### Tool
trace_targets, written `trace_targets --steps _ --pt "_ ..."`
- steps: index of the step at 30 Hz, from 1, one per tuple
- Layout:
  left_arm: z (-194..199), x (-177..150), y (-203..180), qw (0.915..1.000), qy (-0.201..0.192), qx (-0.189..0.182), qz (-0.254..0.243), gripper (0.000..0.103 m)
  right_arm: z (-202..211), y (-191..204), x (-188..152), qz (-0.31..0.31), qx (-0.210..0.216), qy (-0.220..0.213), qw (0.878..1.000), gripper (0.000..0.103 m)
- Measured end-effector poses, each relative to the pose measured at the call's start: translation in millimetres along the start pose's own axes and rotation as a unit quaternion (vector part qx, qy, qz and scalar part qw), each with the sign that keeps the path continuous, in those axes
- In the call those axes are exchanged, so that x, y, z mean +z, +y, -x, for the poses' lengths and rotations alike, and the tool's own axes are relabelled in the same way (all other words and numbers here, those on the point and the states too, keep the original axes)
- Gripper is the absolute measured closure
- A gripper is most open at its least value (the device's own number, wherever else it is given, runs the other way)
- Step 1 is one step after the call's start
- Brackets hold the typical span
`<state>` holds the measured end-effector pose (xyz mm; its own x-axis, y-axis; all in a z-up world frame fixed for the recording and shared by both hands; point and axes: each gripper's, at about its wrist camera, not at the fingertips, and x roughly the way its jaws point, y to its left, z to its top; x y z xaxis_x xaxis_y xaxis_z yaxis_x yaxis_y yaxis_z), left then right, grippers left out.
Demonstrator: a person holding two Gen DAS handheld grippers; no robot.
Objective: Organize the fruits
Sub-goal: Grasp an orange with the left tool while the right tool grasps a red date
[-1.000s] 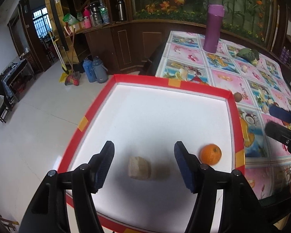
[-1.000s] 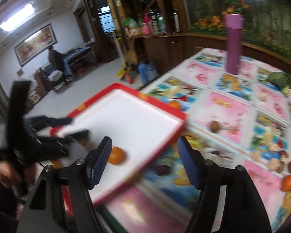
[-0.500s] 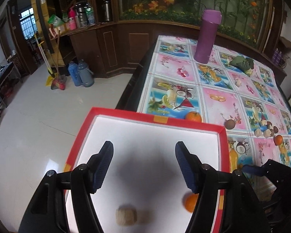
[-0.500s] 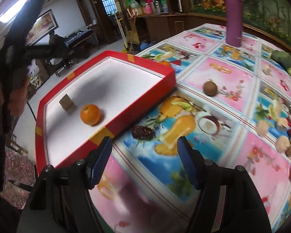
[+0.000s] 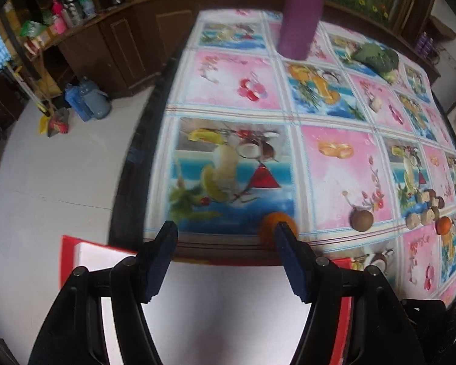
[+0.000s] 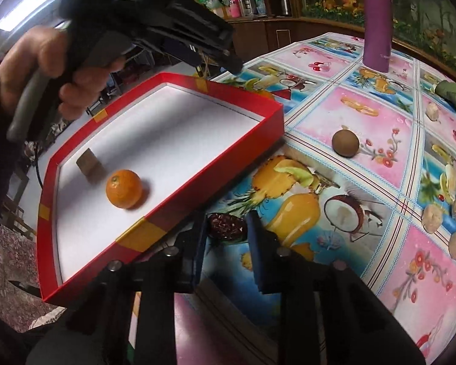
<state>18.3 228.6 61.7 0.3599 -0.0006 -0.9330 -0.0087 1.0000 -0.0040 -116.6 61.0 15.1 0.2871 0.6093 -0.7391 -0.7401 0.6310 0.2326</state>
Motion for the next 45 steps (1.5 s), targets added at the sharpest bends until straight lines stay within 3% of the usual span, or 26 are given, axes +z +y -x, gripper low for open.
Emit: trace_targets --steps 4,8,13,22,24,26,29,37,45 --pt "-18.6 6.7 -10.2 0.9985 0.055 -0.006 -0.008 0.037 2.3 -7.0 0.3 -0.011 0.011 -0.002 1.000 0.074" --pt "-24.6 11.4 -12.4 0.9963 0.078 -0.034 0.012 0.037 4.6 -13.0 1.5 -0.025 0.017 -0.002 1.000 0.074" --pt "-25.4 15.1 -19.0 0.9936 0.088 -0.066 0.027 0.037 7.1 -15.4 1.1 -0.033 0.018 -0.001 0.999 0.074" --pt "-38.4 16.5 -30.2 0.9927 0.100 -0.064 0.019 0.040 7.8 -18.6 1.9 -0.041 0.022 -0.001 0.999 0.074" --pt "-39.7 14.9 -32.3 0.9928 0.100 -0.064 0.014 0.046 8.1 -20.5 2.0 -0.045 0.022 -0.002 0.999 0.074" --pt "-38.7 13.5 -34.7 0.9935 0.096 -0.060 0.009 0.049 8.8 -23.3 2.5 -0.051 0.020 -0.004 0.998 0.074" --pt "-38.1 14.8 -35.5 0.9930 0.092 -0.072 0.017 0.069 11.0 -29.4 3.5 -0.064 0.017 -0.009 0.998 0.074" --pt "-29.0 14.7 -41.6 0.9932 0.057 -0.095 0.035 0.069 21.1 -38.5 5.7 -0.082 0.005 -0.033 0.996 0.074" --pt "25.0 2.5 -46.8 0.9896 -0.022 -0.134 0.046 0.069 34.1 -45.4 8.0 -0.090 -0.011 -0.069 0.993 0.074"
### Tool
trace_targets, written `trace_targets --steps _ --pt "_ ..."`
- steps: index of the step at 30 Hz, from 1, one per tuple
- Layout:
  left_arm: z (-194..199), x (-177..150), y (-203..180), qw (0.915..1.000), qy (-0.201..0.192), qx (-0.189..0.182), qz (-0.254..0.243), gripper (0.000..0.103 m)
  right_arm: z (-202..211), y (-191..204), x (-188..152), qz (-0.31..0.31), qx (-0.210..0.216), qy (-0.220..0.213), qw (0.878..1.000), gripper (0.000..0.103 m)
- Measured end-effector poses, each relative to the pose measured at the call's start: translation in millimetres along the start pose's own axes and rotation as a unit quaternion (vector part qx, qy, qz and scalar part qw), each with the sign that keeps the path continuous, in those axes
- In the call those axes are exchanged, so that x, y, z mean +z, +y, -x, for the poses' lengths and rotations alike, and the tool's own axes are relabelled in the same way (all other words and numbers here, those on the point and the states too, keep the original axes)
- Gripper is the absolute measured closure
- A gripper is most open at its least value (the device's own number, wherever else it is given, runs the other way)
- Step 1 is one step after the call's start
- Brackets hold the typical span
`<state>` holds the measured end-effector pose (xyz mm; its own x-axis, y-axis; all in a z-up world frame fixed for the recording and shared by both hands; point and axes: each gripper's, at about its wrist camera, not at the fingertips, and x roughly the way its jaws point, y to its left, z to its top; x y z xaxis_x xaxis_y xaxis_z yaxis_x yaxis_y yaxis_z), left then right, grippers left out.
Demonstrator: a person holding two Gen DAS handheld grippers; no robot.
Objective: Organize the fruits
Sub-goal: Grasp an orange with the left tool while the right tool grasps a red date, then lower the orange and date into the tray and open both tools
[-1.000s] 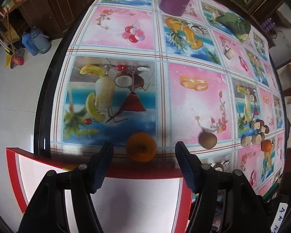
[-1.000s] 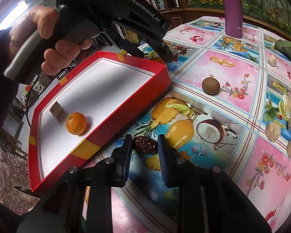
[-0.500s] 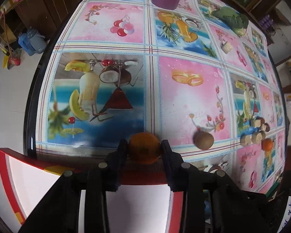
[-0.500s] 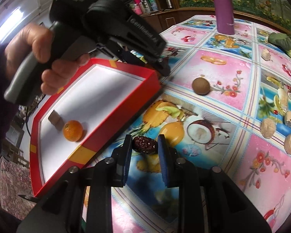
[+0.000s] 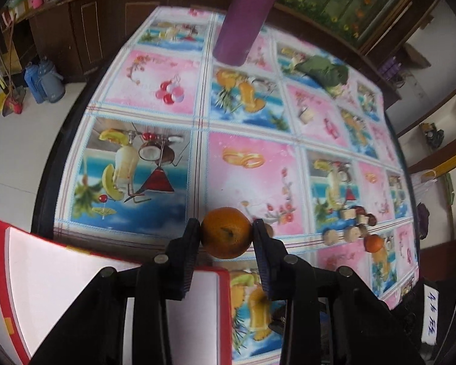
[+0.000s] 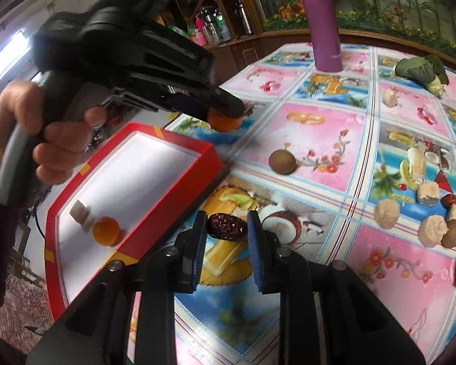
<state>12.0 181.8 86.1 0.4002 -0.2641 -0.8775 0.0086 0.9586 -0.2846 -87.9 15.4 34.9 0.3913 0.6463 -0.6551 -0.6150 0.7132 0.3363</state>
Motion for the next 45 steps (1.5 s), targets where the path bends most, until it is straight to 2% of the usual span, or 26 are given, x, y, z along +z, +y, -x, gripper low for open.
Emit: trace_targets --steps 3,7,9,11,17,21,25,27,32,40,45 --pt "28.2 -17.6 1.3 0.9994 -0.033 -0.007 0.000 0.068 4.7 2.3 1.1 0.005 -0.001 -0.016 1.000 0.074" --pt "64.2 -52.1 10.9 0.9966 -0.082 0.014 -0.001 0.068 11.1 5.5 1.5 0.017 -0.007 -0.037 0.999 0.075" --pt "83.0 -73.5 22.4 0.9930 -0.110 0.042 0.004 0.068 13.6 7.3 1.1 0.020 -0.010 -0.044 0.999 0.075" --pt "95.9 -96.1 33.1 0.9869 -0.135 0.088 0.006 0.068 15.2 8.8 1.3 0.021 -0.007 -0.049 0.999 0.075" --pt "104.2 -147.4 68.4 0.9767 -0.142 0.157 0.036 0.068 17.9 35.1 5.0 0.041 0.006 -0.065 0.997 0.075" --pt "103.4 -168.7 86.7 0.9733 -0.144 0.169 0.059 0.068 10.4 66.0 12.4 0.064 0.022 -0.058 0.996 0.075" --pt "107.3 -173.7 101.4 0.9657 -0.157 0.194 0.071 0.068 -12.0 97.6 23.3 0.096 0.017 -0.030 0.995 0.075" --pt "108.9 -170.9 107.6 0.9578 -0.167 0.223 0.072 0.068 -25.7 106.0 28.9 0.099 0.014 -0.010 0.995 0.075" --pt "107.4 -165.8 114.4 0.9524 -0.180 0.236 0.070 0.068 -53.2 117.5 39.8 0.091 -0.003 0.033 0.995 0.075" --pt "98.7 -162.2 120.8 0.9514 -0.180 0.239 0.072 0.068 -75.2 133.0 44.0 0.083 -0.021 0.065 0.994 0.075" --pt "87.4 -159.8 127.8 0.9529 -0.163 0.244 0.076 0.068 -85.9 133.7 43.6 0.070 -0.035 0.086 0.993 0.075"
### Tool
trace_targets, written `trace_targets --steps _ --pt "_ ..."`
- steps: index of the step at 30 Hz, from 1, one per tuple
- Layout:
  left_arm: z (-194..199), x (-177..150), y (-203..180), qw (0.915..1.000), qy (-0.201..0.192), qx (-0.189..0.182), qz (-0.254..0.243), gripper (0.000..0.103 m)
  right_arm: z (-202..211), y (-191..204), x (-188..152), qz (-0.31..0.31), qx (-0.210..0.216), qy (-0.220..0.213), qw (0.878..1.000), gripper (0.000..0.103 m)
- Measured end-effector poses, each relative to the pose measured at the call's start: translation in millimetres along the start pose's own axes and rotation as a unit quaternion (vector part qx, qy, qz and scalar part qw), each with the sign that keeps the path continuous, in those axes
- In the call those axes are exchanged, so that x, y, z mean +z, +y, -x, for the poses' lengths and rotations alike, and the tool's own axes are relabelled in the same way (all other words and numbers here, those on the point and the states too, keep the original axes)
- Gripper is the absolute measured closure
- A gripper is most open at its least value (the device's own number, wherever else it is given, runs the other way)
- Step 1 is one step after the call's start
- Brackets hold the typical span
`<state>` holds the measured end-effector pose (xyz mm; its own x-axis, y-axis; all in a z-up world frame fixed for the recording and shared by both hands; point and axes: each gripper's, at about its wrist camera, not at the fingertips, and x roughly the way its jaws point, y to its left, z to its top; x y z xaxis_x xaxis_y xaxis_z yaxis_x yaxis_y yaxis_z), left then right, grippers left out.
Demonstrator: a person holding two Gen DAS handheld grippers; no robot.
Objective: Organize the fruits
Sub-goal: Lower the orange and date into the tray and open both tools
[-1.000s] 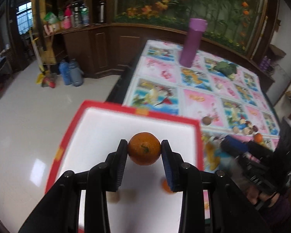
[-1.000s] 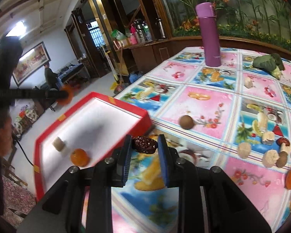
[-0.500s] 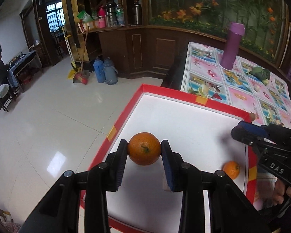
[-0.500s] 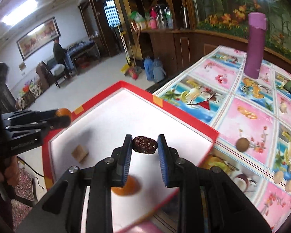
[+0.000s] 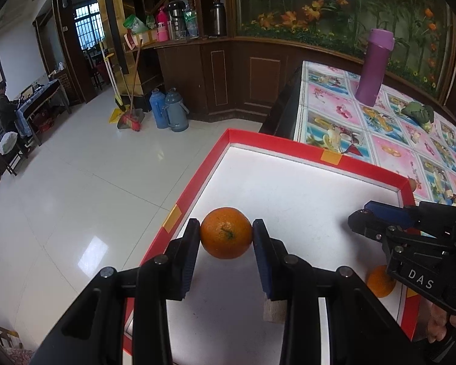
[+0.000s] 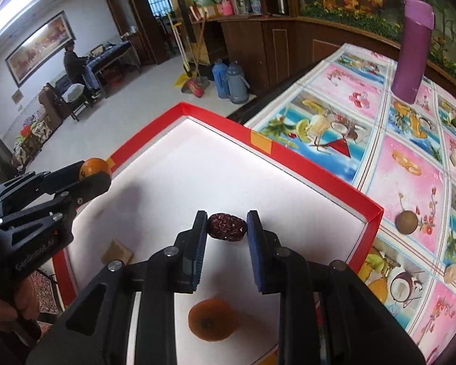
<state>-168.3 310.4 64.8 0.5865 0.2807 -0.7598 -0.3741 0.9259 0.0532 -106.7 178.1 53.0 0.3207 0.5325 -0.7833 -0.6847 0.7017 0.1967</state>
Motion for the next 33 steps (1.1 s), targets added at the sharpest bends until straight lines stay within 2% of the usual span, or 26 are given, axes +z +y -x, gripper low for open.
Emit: trace_targets --steps 11,13,15,16,17,18,19,22,27,33 --pt "-16.2 -7.1 -4.0 0.9992 0.035 0.011 -0.014 0.068 -13.6 -10.1 0.2 -0.028 -0.007 0.038 0.999 0.074" --pt "-17.3 -7.8 -5.2 0.9990 0.039 0.015 -0.014 0.064 -14.0 -10.3 0.7 -0.028 -0.012 0.041 0.999 0.074" --pt "-13.9 -7.8 -4.4 0.9990 0.037 0.020 -0.013 0.051 -13.6 -10.7 0.9 -0.027 -0.009 0.044 0.999 0.072" --pt "-12.7 -7.4 -4.4 0.9991 0.035 0.022 -0.012 0.046 -13.0 -11.9 1.0 -0.029 -0.006 0.047 0.998 0.068" --pt "-9.0 -6.7 -4.4 0.9990 0.031 0.028 -0.013 0.037 -12.3 -13.8 1.1 -0.033 -0.005 0.048 0.998 0.064" --pt "-7.7 -6.1 -4.8 0.9990 0.028 0.033 -0.014 0.033 -10.5 -15.7 1.0 -0.037 -0.003 0.047 0.998 0.055" --pt "-6.0 -5.3 -5.1 0.9989 0.023 0.037 -0.016 0.033 -7.3 -17.7 0.7 -0.041 0.002 0.041 0.998 0.052" --pt "4.7 -3.0 -6.6 0.9991 0.010 0.038 -0.016 0.032 11.5 -21.7 -1.6 -0.038 0.012 0.004 0.999 0.052" --pt "23.3 -0.2 -22.6 0.9996 -0.010 0.016 -0.022 0.029 53.2 -32.0 -13.9 -0.019 -0.027 -0.059 0.998 0.052" --pt "40.5 0.6 -74.3 0.9966 -0.025 -0.022 -0.076 0.027 88.9 -62.3 -35.9 -0.039 -0.053 -0.084 0.994 0.051"
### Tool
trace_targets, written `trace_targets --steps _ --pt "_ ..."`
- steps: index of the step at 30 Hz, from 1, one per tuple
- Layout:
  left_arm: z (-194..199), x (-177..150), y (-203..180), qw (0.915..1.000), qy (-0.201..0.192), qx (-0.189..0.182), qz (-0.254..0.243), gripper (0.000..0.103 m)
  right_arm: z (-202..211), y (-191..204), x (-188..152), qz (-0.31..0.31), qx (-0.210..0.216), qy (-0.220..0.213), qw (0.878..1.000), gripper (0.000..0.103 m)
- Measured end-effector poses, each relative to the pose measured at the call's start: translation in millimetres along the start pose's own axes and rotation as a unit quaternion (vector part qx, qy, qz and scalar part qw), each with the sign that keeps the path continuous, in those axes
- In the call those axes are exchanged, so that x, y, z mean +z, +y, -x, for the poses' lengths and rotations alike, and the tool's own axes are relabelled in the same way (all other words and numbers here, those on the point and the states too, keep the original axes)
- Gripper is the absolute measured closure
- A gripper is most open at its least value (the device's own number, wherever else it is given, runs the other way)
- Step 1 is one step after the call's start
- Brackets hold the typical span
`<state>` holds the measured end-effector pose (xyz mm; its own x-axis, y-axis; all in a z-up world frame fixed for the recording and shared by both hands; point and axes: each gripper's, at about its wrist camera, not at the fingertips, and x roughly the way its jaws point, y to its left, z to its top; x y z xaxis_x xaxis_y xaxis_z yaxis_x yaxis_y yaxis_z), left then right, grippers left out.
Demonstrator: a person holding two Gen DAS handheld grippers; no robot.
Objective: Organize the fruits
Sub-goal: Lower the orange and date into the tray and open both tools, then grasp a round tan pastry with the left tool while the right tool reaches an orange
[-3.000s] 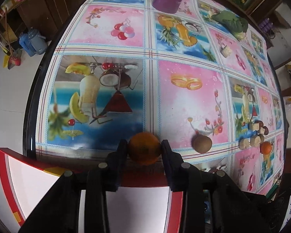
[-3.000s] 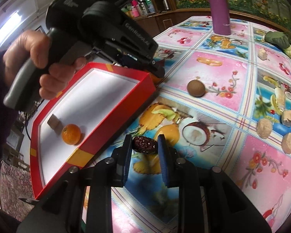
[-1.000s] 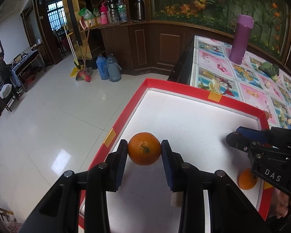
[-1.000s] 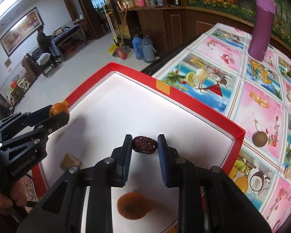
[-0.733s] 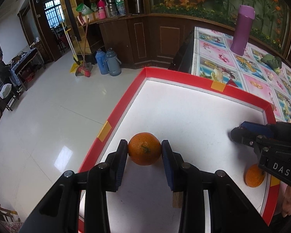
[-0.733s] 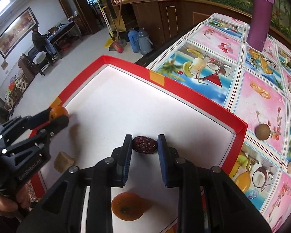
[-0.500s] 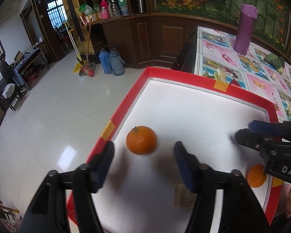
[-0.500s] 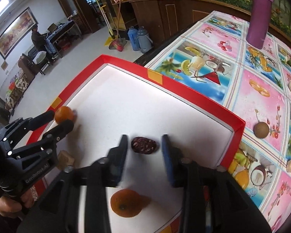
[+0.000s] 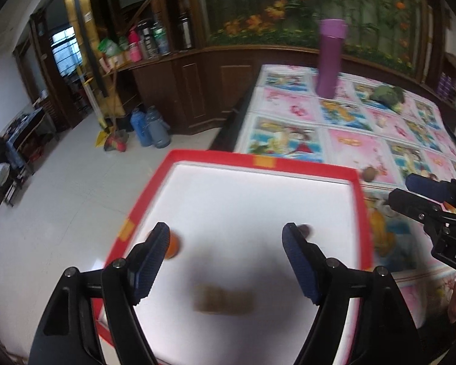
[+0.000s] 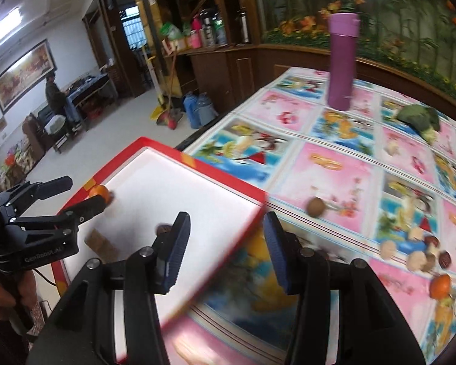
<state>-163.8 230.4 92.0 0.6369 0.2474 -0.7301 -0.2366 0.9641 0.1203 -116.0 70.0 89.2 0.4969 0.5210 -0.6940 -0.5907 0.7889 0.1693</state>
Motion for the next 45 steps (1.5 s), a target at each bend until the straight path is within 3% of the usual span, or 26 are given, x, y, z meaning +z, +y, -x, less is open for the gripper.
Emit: trace_targets --steps 7,12,17,23,27,35,45 --pt "13.7 4.2 -67.5 0.9966 -0.008 -0.049 -0.065 0.025 47.5 -68.3 -37.2 -0.043 -0.053 -0.022 0.997 0.051" --pt "11.1 4.1 -111.5 0.9918 0.004 -0.081 -0.099 0.025 79.0 -131.2 -69.9 -0.107 -0.098 -0.025 0.989 0.051" --pt "9.5 0.6 -144.9 0.9876 0.017 -0.098 -0.122 0.025 97.3 -169.8 -88.1 -0.136 -0.132 -0.027 0.981 0.051" --pt "6.4 -3.4 -167.2 0.9833 0.037 -0.111 -0.140 0.024 94.8 -194.1 -94.7 -0.148 -0.139 -0.023 0.979 0.051" --pt "0.1 0.6 -164.7 0.9853 0.047 -0.103 -0.128 0.025 84.3 -208.6 -95.7 -0.162 -0.133 -0.011 0.978 0.051" --pt "-13.5 10.8 -155.8 0.9889 0.062 -0.092 -0.099 0.025 74.2 -217.4 -92.1 -0.172 -0.122 -0.015 0.977 0.051" --pt "-27.4 15.0 -184.4 0.9858 0.071 -0.104 -0.111 0.025 70.1 -221.4 -96.2 -0.180 -0.117 -0.021 0.976 0.051"
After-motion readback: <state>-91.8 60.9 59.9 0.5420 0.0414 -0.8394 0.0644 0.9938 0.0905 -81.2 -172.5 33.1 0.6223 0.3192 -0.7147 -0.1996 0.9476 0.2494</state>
